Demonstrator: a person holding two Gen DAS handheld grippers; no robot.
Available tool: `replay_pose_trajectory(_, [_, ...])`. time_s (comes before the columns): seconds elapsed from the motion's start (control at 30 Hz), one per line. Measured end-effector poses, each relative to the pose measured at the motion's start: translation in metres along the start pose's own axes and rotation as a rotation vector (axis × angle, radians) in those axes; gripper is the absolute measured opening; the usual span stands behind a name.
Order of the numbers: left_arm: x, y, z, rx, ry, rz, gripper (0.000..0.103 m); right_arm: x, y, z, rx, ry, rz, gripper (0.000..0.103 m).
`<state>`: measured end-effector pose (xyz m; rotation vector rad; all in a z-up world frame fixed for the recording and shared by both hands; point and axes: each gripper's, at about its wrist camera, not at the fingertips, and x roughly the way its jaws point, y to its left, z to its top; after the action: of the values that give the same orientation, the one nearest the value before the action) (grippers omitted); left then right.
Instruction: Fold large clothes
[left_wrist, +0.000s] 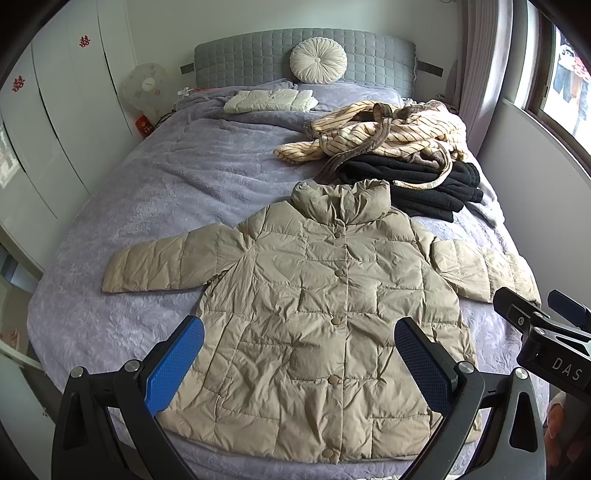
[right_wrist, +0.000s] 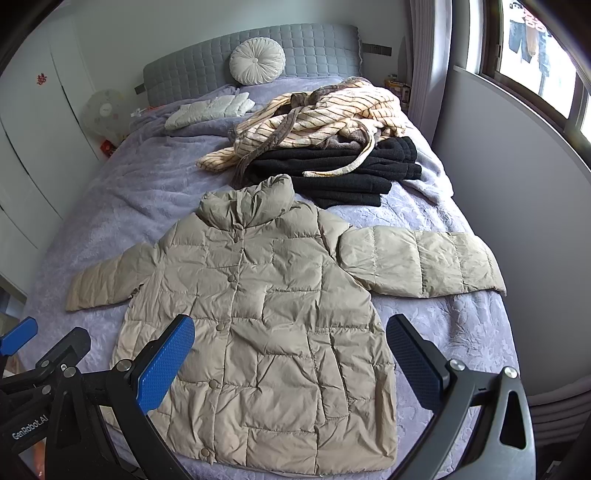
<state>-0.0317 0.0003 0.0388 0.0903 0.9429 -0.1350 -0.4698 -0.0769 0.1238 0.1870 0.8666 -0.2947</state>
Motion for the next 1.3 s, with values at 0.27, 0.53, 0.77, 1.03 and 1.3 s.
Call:
replay_pose_trajectory(0.27, [0.0,0.0,0.001,0.001,0.002,-0.001,0.103,0.0,0.0,0.002,0.001,0.004,0.001,0.103])
replay_pose_trajectory(0.53, [0.0,-0.001,0.003,-0.001,0.004,-0.001,0.103,0.001,-0.001,0.007,0.002,0.007,0.004,0.103])
replay_pose_trajectory(0.77, [0.0,-0.001,0.002,-0.001,0.009,-0.004,0.103,0.003,0.002,-0.003,0.002,0.018,0.013,0.103])
replay_pose_trajectory(1.03, [0.011,0.038,-0.007,-0.059,0.037,-0.044,0.103,-0.002,0.027,-0.01,-0.035,0.061,0.047,0.103])
replay_pose_trajectory(1.3, [0.092,0.157,-0.009,-0.202,0.142,-0.08,0.103,0.039,0.093,-0.028,-0.055,0.173,0.127,0.103])
